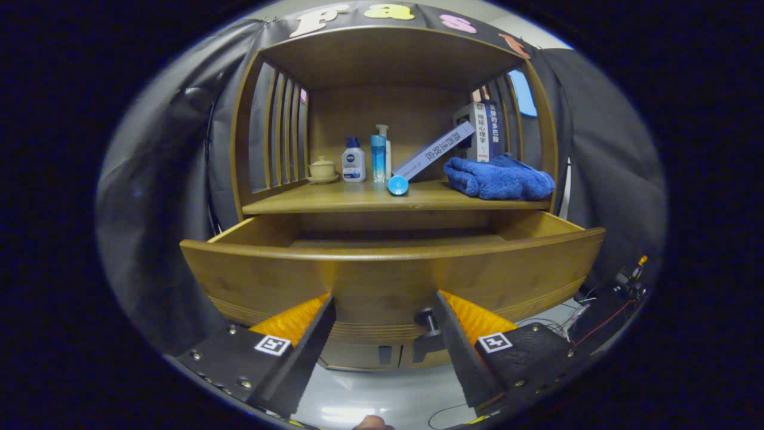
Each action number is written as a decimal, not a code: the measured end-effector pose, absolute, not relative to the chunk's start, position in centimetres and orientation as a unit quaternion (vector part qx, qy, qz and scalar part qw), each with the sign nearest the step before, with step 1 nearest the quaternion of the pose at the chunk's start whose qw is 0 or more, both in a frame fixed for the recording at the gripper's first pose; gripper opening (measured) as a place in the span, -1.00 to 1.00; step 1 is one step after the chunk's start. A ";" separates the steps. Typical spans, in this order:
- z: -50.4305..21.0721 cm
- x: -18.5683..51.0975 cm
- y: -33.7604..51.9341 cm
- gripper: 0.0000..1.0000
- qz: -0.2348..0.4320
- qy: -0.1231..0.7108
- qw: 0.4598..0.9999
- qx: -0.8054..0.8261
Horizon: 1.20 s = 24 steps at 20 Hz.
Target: Pull open the drawer, take out the items inside it, and place them on the countertop above the cabinet.
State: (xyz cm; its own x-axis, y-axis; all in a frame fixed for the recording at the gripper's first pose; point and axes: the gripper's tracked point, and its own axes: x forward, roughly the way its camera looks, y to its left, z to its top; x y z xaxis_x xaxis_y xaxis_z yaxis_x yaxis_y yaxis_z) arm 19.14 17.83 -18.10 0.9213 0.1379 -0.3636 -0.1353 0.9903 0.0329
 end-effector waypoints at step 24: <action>-18.8 29.8 20.0 0.97 0.076 0.180 0.981 0.007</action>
